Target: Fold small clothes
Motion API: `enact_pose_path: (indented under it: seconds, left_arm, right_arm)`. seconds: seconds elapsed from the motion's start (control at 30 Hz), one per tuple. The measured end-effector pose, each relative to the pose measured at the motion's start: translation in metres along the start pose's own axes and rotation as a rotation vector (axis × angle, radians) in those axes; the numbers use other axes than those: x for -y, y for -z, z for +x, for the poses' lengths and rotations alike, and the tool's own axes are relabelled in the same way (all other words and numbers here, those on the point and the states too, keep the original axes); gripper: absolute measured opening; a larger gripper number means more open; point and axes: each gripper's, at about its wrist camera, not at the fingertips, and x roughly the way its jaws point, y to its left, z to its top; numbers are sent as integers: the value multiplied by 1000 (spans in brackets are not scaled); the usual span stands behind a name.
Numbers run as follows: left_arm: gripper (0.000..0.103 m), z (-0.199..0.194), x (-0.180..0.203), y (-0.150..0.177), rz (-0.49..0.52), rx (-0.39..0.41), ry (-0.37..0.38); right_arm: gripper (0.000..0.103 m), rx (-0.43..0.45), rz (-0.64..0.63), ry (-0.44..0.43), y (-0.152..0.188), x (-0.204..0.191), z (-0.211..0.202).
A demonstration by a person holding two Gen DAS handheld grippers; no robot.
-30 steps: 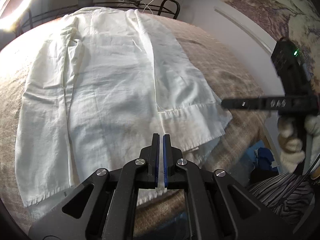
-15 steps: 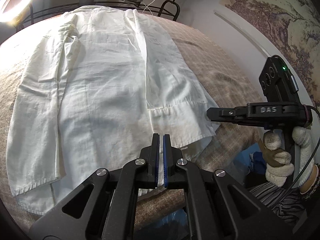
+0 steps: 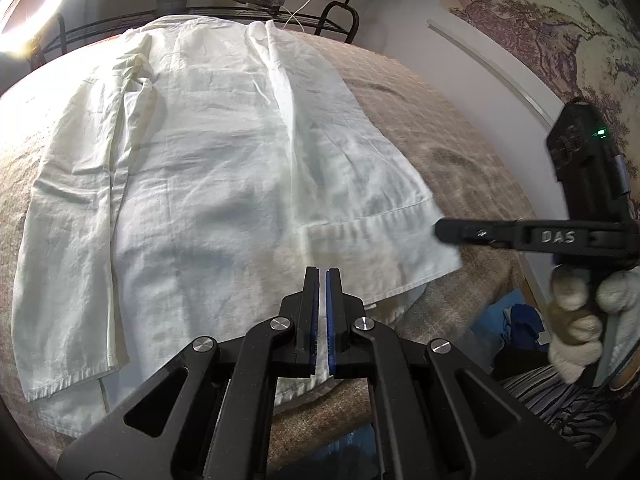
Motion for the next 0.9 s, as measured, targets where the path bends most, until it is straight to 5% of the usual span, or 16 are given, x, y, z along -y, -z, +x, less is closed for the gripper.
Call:
enact_pose_path:
  seconds: [0.2, 0.3, 0.5, 0.57, 0.63, 0.9]
  left_arm:
    - [0, 3, 16, -4, 51, 10, -5]
    - [0, 4, 29, -9, 90, 27, -2]
    - [1, 19, 48, -24, 102, 36, 19]
    - [10, 27, 55, -30, 91, 44, 30]
    - [32, 36, 67, -34, 107, 50, 41]
    - [54, 68, 112, -28, 206, -28, 11]
  right_arm:
    - [1, -70, -28, 100, 6, 2, 29]
    - [4, -52, -51, 54, 4, -1, 20]
    - [4, 100, 37, -14, -3, 22, -29]
    - [4, 158, 83, -30, -6, 34, -46]
    - [4, 199, 121, -47, -10, 43, -58]
    - [4, 309, 186, -75, -23, 58, -93]
